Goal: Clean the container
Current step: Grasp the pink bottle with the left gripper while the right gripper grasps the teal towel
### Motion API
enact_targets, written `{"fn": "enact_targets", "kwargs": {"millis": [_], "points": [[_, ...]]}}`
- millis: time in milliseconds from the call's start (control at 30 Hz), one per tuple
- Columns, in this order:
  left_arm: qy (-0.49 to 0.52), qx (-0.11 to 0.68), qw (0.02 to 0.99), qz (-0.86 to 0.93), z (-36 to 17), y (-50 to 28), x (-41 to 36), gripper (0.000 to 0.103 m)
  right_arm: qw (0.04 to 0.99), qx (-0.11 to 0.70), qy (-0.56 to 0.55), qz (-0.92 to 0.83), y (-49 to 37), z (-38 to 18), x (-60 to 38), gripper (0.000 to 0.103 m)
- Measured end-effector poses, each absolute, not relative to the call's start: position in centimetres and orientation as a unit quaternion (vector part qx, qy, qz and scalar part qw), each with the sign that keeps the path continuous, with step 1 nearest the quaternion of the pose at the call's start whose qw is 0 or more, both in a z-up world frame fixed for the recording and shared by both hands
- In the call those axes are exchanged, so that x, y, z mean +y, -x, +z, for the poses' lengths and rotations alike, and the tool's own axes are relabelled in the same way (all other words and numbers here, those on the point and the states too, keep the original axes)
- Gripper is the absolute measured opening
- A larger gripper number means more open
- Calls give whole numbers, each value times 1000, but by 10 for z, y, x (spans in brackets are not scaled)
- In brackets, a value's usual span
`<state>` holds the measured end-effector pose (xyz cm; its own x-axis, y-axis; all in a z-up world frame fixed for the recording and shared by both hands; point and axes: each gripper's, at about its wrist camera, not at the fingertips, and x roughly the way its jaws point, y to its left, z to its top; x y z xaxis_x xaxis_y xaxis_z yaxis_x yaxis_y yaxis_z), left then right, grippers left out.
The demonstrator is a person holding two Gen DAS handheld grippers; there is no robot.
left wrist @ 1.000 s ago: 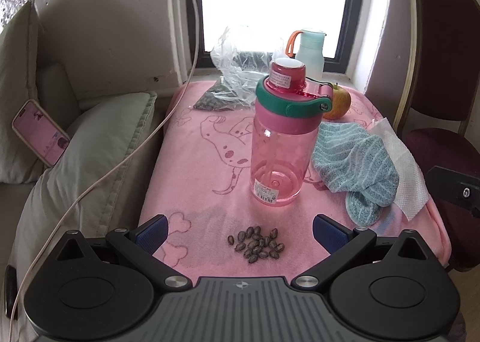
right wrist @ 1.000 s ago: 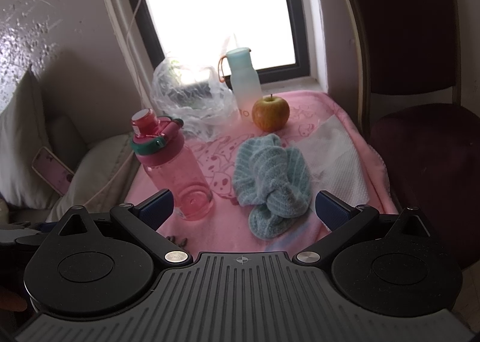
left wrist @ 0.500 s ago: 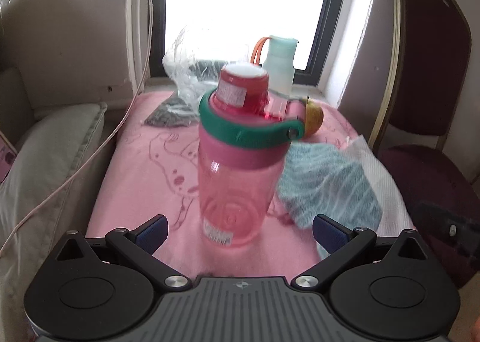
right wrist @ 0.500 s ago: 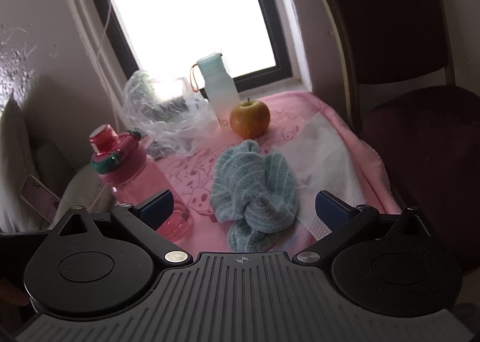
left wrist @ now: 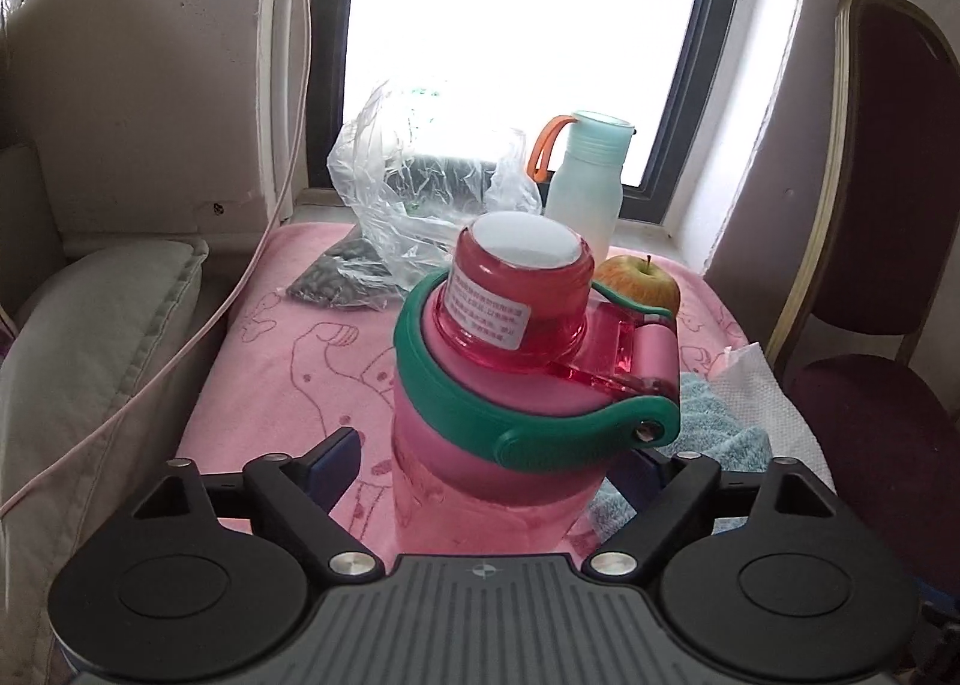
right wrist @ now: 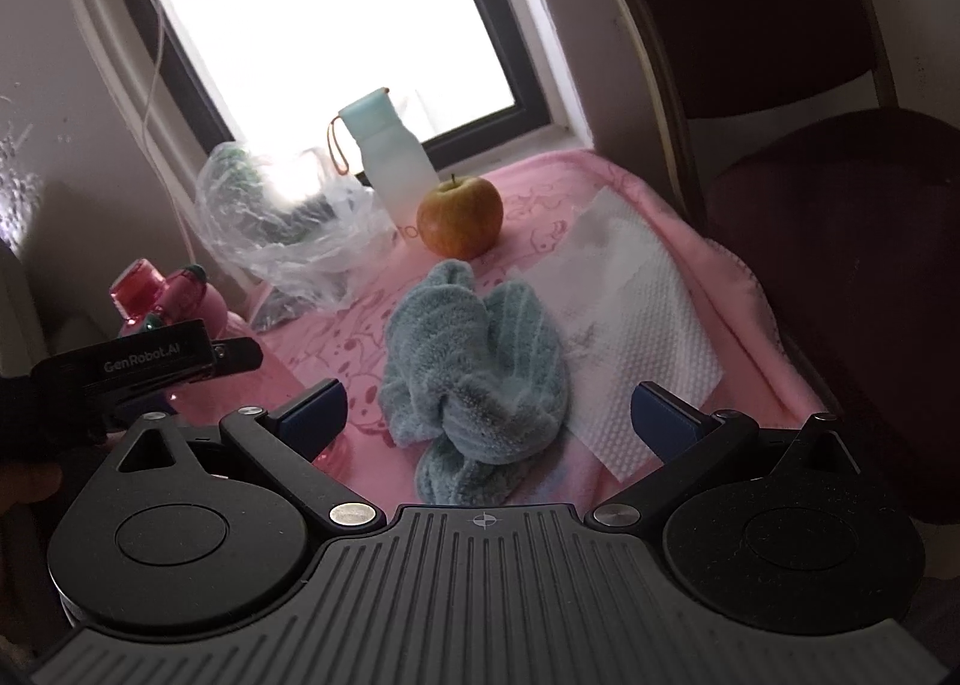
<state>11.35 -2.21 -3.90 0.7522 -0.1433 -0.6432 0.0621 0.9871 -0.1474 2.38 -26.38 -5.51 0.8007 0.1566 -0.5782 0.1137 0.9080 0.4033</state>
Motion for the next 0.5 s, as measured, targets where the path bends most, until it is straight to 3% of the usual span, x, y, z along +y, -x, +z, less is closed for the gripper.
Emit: {"fn": "enact_targets", "kwargs": {"millis": [67, 267, 500], "points": [[63, 346, 934, -66, -38, -114, -20, 74, 922, 319, -217, 13, -27, -59, -262, 103], [93, 332, 933, -100, -41, -109, 3, 74, 926, 314, -208, 23, -33, -64, -253, 103], [176, 297, 928, -141, -55, -94, 48, 73, 949, 305, -84, 16, -57, -54, -228, 101]]}}
